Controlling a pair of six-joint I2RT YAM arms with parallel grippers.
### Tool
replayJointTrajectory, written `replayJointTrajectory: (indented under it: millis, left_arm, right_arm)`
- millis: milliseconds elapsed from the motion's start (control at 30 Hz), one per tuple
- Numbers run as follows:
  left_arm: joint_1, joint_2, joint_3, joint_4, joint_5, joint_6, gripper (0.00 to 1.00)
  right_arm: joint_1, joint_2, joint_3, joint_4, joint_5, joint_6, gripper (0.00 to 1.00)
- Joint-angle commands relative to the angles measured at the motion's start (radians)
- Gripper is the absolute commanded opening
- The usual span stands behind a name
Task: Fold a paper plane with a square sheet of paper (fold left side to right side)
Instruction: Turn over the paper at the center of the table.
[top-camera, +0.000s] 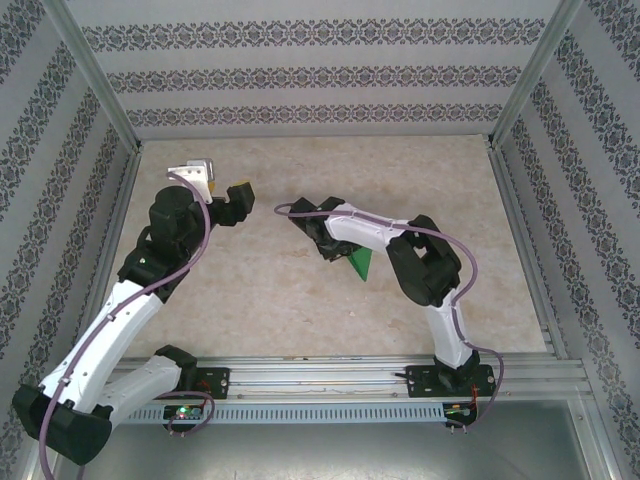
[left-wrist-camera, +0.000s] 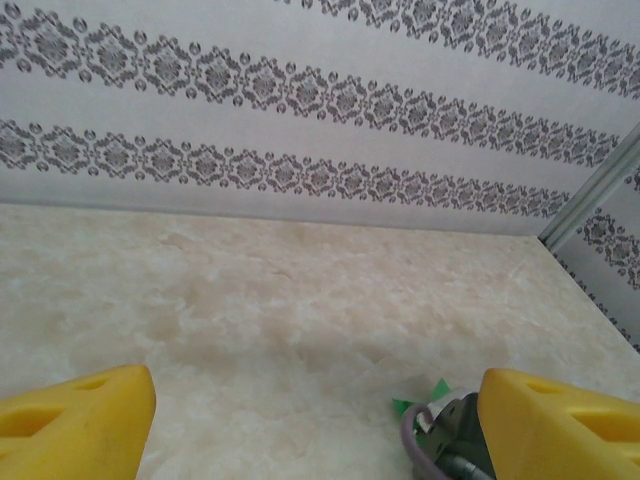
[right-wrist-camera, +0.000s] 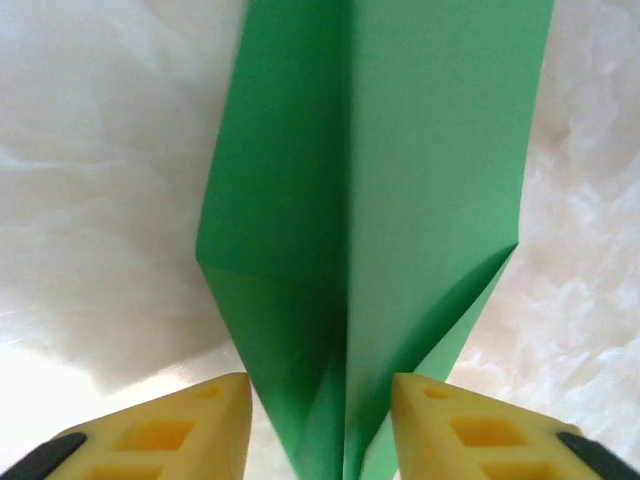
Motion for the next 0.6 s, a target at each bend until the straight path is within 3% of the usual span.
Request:
replayJointTrajectory:
  millis: [0,167,367,567]
  left_arm:
    - [0.013,0.026,0.002,0.006,0.050,-0.046,0.84]
    - [0.013,0.104,-0.026,0.053,0.128,-0.139,0.82]
    - [0.012,0.264,-0.042,0.131,0.285,-0.274,0.74]
    - [-0.034,0.482,-0.041,0.243,0.427,-0.403,0.67]
  right_arm:
    - [-0.040,-0.159,-0.062,0.051,-0.129,0.042,0.47]
    - [-0.109,-0.358,-0.224,0.193,-0.283,0.069,0.58]
    - [-0.197,-0.585,-0.422,0.362,-0.349,0.062,0.68]
    - [-0.326,-0.797,-0.651,0.596,-0.460,0.131,0.85]
